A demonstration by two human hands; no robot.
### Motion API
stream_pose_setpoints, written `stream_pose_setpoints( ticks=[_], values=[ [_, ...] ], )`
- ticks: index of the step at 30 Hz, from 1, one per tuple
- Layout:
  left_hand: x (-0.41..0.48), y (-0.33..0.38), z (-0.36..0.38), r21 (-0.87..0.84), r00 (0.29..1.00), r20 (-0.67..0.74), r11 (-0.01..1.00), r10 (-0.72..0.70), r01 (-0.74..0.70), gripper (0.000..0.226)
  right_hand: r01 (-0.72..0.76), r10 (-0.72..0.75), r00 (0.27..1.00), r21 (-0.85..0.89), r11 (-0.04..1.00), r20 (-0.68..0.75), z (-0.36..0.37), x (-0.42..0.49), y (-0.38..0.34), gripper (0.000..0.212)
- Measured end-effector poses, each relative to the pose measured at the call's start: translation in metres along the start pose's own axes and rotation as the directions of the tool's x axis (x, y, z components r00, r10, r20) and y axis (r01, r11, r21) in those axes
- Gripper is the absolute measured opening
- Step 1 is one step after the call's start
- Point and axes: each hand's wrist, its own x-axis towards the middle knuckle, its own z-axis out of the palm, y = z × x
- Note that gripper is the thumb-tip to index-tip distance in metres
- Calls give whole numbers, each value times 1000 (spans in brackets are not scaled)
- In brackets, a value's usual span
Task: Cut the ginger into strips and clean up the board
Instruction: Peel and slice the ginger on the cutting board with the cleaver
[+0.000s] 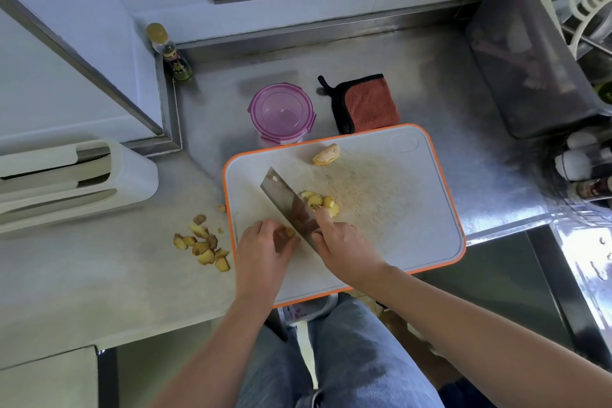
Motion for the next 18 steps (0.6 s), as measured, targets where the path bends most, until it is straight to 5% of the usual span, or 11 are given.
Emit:
stream_pose_setpoints(
  ticks=[18],
  values=[
    [-2,1,-4,90,997,-3,993,77,-76,9,16,-16,1000,-35,999,-4,6,2,-3,19]
  ],
)
